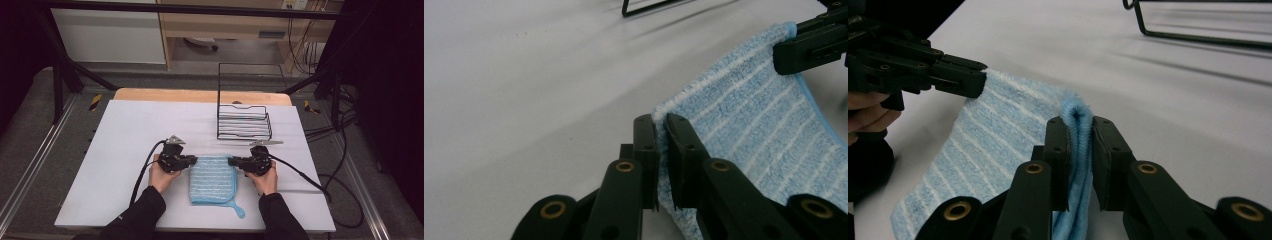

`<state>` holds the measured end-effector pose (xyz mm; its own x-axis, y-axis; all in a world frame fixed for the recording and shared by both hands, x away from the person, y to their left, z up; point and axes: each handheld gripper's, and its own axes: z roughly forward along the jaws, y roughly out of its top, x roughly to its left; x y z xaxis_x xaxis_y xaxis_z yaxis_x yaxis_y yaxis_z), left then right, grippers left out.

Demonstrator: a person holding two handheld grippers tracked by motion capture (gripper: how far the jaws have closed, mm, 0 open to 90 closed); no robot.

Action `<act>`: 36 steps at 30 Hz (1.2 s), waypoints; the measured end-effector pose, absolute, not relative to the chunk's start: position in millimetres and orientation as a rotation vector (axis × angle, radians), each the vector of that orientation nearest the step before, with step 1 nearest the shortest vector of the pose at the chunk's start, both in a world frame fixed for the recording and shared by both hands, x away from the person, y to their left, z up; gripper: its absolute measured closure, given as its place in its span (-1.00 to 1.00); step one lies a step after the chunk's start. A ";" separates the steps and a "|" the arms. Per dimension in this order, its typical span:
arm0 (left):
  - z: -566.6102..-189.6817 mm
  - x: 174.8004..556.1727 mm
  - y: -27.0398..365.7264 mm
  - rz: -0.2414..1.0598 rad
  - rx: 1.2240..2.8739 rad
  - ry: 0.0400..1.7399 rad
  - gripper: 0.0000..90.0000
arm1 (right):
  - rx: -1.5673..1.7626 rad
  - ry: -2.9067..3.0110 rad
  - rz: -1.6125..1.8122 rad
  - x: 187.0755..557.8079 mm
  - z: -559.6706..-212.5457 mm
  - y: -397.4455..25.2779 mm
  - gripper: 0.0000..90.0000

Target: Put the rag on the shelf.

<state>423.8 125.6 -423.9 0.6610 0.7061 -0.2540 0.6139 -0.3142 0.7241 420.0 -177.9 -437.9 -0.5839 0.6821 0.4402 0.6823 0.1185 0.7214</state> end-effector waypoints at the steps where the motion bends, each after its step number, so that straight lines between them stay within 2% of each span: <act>1: -422.0 423.0 126.2 0.148 2.020 1.016 0.85 | -1.428 -2.343 -1.530 419.4 -436.5 -178.5 0.76; 24: -388.5 400.7 123.2 0.258 1.915 0.912 0.85 | -1.367 -2.332 -1.757 403.0 -405.5 -190.3 0.76; 36: -371.2 393.6 121.4 0.271 1.866 0.867 0.86 | -1.339 -2.371 -1.855 391.2 -384.3 -194.1 0.78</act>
<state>393.6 121.4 -371.2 0.7160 0.6713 -0.1917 0.4429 -0.2245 0.8680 391.2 -194.1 -384.3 -0.6600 0.6672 0.3453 0.4955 0.0412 0.8676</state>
